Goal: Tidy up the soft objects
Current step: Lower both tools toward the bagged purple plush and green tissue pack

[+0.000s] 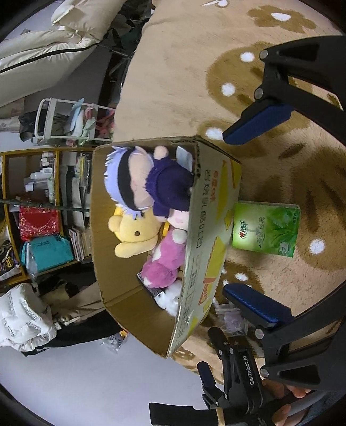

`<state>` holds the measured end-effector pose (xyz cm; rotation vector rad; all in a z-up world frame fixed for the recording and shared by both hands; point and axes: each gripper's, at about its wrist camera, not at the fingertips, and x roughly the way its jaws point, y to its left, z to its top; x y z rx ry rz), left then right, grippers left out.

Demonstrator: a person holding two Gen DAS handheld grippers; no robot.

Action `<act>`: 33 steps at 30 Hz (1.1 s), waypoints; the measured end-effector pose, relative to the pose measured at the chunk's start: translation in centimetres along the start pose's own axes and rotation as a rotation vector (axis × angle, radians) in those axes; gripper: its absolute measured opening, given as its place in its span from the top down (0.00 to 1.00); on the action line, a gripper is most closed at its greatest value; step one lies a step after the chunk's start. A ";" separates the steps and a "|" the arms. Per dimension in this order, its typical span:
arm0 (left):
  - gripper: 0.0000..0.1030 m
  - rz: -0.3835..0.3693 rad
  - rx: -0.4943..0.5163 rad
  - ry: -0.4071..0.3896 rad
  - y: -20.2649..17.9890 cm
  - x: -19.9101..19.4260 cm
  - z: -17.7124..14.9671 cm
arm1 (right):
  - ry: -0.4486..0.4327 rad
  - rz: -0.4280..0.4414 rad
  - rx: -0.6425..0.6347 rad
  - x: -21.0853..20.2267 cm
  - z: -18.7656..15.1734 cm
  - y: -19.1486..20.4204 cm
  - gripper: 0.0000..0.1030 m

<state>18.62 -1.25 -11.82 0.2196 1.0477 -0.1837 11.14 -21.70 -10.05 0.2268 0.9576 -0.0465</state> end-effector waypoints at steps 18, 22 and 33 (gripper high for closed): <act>0.11 -0.011 0.021 0.058 -1.4 3.4 -0.1 | 0.095 -0.018 -0.009 2.7 -0.6 0.2 0.00; 0.11 -0.025 0.031 0.077 -1.8 3.8 -0.2 | 0.114 -0.023 -0.024 3.3 -0.9 0.7 0.00; 0.11 -0.006 0.058 0.148 -2.8 5.4 -0.4 | 0.167 -0.048 -0.075 4.8 -1.7 2.1 0.00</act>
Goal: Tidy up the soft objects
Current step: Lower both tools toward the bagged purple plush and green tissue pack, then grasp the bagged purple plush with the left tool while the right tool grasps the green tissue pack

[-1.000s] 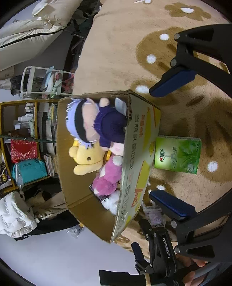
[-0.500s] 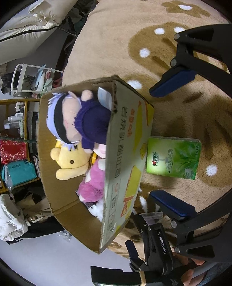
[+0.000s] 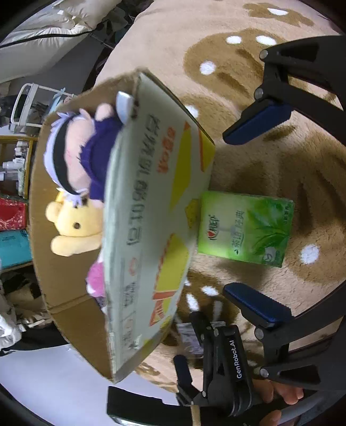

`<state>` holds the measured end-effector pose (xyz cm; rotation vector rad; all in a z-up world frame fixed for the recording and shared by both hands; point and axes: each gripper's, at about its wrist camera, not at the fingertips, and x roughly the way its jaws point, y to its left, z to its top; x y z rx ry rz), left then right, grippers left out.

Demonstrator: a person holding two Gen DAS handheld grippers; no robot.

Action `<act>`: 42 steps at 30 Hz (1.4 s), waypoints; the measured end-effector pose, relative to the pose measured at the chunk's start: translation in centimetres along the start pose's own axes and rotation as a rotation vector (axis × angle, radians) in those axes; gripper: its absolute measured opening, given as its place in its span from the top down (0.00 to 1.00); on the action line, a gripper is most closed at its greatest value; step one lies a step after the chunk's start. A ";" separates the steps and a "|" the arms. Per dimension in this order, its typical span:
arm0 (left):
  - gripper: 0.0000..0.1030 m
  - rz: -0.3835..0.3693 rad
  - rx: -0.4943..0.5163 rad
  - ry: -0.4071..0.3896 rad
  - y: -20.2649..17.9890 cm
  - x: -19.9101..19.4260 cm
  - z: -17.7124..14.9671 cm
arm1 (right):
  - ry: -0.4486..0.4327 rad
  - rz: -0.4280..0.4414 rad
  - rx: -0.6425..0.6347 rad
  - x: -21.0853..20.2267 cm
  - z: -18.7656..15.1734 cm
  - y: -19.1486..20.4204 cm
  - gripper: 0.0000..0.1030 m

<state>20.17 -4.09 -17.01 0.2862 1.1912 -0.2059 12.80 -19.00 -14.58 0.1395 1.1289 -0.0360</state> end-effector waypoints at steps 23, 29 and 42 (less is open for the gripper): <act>0.16 -0.008 -0.026 0.044 0.9 1.0 -0.4 | 0.062 -0.016 0.014 1.5 -0.4 -0.4 0.00; 0.16 -0.005 -0.027 0.051 0.8 0.8 -0.7 | 0.081 -0.015 -0.003 2.2 -0.7 -0.1 0.00; 0.33 -0.024 -0.012 0.069 0.9 -0.7 -1.8 | 0.120 0.036 0.009 2.8 -1.3 0.1 0.41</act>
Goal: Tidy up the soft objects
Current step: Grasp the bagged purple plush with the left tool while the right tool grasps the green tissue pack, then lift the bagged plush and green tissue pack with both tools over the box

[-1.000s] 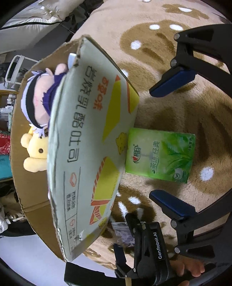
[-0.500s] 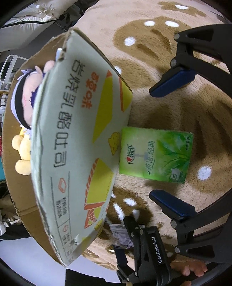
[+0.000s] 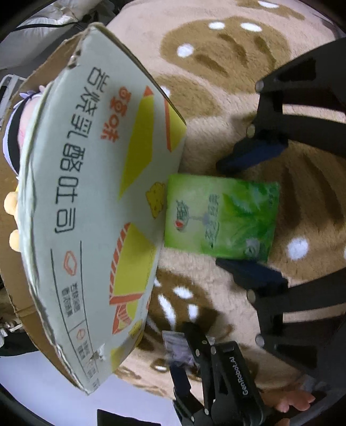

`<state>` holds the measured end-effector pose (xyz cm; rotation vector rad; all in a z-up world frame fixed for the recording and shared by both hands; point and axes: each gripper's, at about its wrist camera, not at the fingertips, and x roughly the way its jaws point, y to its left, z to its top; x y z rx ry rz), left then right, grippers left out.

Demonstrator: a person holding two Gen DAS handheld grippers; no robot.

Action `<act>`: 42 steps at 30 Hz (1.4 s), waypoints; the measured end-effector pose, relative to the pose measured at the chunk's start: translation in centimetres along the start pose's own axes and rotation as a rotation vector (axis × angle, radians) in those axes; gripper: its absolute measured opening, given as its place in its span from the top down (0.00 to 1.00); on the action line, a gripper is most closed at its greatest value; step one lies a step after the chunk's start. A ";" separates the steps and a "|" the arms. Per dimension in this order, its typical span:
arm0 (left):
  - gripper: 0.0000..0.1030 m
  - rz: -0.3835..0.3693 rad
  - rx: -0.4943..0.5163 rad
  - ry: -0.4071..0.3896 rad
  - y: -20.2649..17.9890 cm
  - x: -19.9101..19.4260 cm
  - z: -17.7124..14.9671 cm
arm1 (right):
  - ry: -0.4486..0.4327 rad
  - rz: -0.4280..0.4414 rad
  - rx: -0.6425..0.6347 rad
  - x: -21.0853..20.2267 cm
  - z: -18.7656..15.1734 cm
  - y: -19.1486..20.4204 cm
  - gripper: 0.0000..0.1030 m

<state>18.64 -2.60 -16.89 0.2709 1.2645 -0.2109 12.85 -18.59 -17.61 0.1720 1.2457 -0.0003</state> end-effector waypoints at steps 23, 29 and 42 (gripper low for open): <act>0.37 -0.003 -0.133 -0.117 2.6 -3.7 -1.2 | -0.106 0.066 -0.016 -5.3 -0.8 0.0 0.43; 0.37 0.019 -0.122 -0.168 2.3 -5.5 -2.1 | -0.149 0.077 0.000 -6.9 -0.9 -1.2 0.43; 0.37 0.045 -0.095 -0.333 2.2 -10.3 -3.2 | -0.259 0.119 -0.001 -10.7 -0.7 0.6 0.43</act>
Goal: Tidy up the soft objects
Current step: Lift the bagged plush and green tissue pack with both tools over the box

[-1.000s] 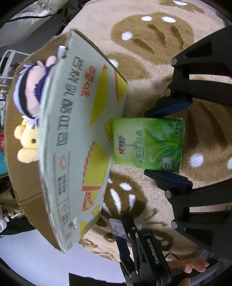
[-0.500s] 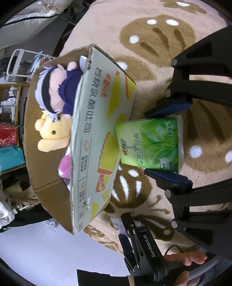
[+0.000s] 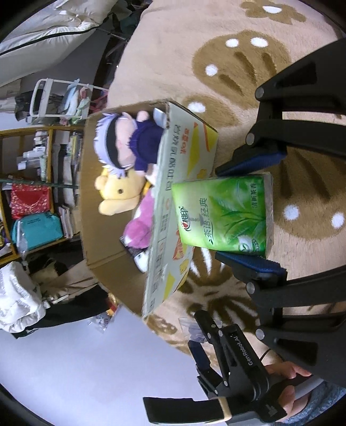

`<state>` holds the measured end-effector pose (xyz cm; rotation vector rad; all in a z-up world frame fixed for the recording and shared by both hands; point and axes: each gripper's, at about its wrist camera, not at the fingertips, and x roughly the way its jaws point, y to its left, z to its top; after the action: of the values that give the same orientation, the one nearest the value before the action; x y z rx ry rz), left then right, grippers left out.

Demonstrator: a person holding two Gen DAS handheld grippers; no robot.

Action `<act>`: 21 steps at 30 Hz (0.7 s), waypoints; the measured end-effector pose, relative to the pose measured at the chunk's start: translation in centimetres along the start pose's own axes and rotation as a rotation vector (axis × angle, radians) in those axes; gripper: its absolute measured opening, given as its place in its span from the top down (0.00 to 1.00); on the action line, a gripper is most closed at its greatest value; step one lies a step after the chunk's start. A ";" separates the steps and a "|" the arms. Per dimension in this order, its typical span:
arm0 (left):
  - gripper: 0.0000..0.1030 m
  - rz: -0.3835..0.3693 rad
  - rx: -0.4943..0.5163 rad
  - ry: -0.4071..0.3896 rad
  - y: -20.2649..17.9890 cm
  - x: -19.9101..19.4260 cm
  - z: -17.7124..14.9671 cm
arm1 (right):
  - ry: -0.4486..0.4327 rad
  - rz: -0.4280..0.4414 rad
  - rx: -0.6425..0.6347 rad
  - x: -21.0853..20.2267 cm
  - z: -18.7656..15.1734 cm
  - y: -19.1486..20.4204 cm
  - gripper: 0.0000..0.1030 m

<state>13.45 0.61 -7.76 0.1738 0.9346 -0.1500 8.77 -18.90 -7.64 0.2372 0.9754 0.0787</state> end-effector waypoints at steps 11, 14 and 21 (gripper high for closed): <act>0.36 0.006 -0.001 -0.432 -0.6 -10.0 0.4 | -0.181 -0.003 -0.029 -6.4 0.9 0.8 0.43; 0.36 0.019 0.012 -0.507 -0.9 -12.2 1.0 | -0.242 0.000 -0.035 -8.5 1.5 0.9 0.43; 0.36 0.028 -0.005 -0.689 -0.8 -17.3 1.8 | -0.411 -0.036 -0.057 -12.7 2.7 1.0 0.43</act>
<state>4.52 0.38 7.23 0.1168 0.2463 -0.1667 3.89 -20.57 4.37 0.1745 0.5672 0.0225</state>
